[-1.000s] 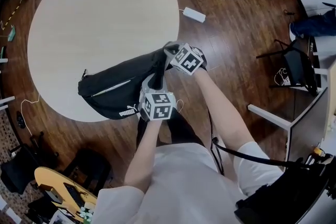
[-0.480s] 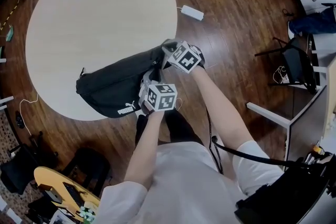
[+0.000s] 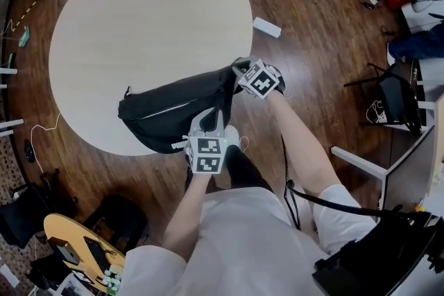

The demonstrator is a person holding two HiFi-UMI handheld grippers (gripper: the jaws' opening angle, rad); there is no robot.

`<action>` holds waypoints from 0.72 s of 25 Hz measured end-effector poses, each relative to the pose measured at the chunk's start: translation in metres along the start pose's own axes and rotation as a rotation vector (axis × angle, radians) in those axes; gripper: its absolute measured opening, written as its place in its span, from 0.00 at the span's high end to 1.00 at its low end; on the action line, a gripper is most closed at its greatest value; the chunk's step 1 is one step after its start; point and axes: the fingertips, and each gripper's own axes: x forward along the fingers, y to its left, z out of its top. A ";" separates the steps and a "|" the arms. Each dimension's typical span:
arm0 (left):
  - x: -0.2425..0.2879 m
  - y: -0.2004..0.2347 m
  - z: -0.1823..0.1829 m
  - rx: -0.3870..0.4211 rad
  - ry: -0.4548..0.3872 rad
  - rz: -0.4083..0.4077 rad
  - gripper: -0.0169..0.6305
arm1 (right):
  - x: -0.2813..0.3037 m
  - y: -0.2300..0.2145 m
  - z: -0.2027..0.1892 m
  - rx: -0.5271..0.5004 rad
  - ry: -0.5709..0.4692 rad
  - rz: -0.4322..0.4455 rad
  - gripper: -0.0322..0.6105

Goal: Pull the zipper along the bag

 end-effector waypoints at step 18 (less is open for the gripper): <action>-0.176 0.251 -0.076 -0.170 -0.029 0.240 0.94 | 0.004 -0.013 -0.002 0.019 0.140 -0.158 0.97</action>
